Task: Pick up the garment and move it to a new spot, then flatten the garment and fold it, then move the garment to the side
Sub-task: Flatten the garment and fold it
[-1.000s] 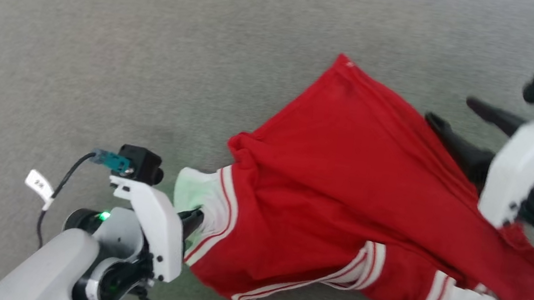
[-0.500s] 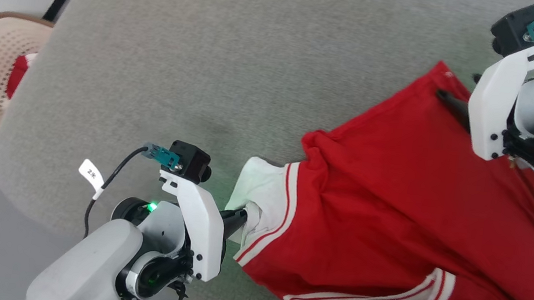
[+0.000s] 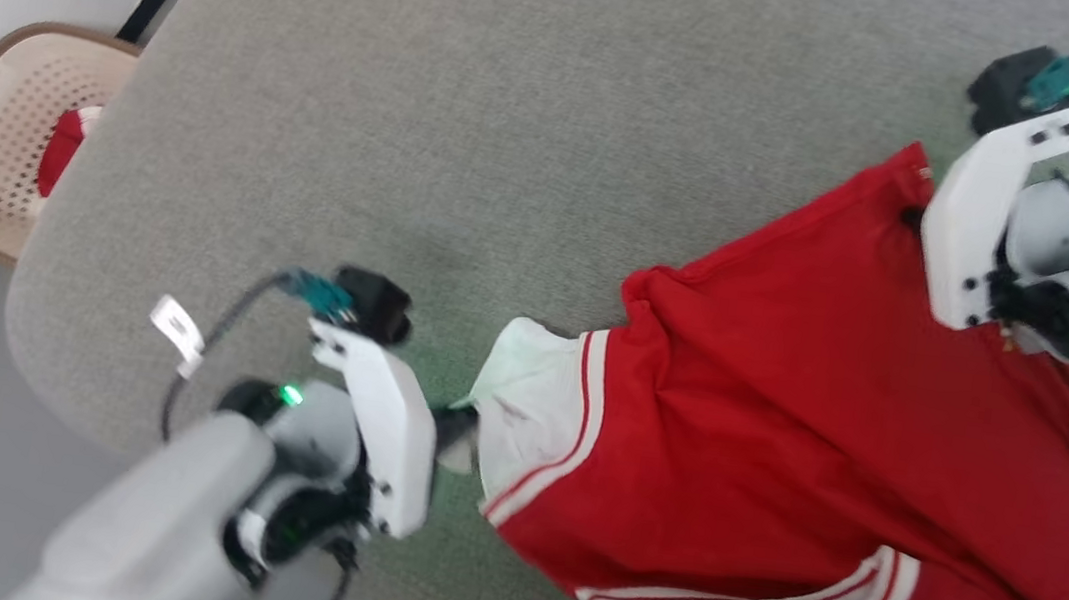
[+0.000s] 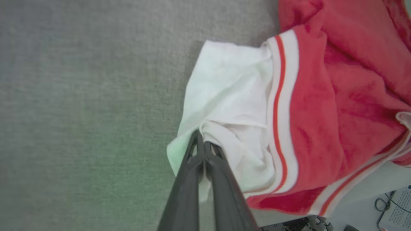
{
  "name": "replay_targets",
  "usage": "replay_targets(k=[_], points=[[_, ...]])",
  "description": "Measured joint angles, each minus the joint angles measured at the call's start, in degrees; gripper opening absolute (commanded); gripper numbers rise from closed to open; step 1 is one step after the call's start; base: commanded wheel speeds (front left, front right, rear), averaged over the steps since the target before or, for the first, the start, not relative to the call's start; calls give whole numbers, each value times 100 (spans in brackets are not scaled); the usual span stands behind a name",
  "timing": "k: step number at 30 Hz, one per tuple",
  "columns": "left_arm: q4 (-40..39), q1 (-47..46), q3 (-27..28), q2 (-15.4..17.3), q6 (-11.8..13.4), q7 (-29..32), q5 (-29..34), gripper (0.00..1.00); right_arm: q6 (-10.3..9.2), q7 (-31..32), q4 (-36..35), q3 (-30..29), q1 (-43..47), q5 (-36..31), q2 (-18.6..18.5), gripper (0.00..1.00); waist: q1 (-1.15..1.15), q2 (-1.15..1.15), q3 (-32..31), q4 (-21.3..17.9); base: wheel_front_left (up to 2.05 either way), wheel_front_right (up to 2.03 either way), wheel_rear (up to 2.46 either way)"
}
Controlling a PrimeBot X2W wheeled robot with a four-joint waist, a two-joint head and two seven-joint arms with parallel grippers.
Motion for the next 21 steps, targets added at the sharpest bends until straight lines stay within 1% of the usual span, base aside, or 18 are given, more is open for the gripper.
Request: replay_targets(k=[3, 5, 6, 8, 11, 14, 17, 21], points=[[-43, -236, 149, 256, 18, 129, -5, 0, 1, -247, -190, 162, -60, 130, -105, 0, 0, 0, -93, -166, 0, 0, 0], [-91, -455, 271, 426, 62, 237, -4, 0, 1, -407, -391, 211, -157, 215, -282, 0, 0, 0, -158, -306, 0, 0, 0], [-91, -455, 271, 426, 62, 237, -4, 0, 1, -407, -391, 211, -157, 215, -282, 0, 0, 0, -158, -306, 0, 0, 0], [-134, -706, 374, 622, 85, 361, 24, 0, 0, -531, -638, 219, -273, 348, -439, 0, 0, 0, -225, -461, 0, 0, 0], [-226, -1083, 526, 879, 188, 575, 70, 0, 1, -683, -968, 248, -358, 427, -664, 0, 0, 0, -326, -712, 0, 0, 0], [-307, -1529, 672, 1109, 249, 783, 127, 0, 1, -768, -1274, 189, -417, 501, -902, 0, 0, 0, -435, -982, 0, 0, 0], [-322, -1993, 788, 1311, 250, 967, 198, 0, 1, -826, -1550, 59, -494, 510, -1110, 0, 0, 0, -542, -1249, 0, 0, 0], [-232, -2605, 875, 1483, 213, 1147, 385, 0, 1, -865, -1796, -193, -549, 512, -1214, 0, 0, 0, -675, -1603, 0, 0, 0]])
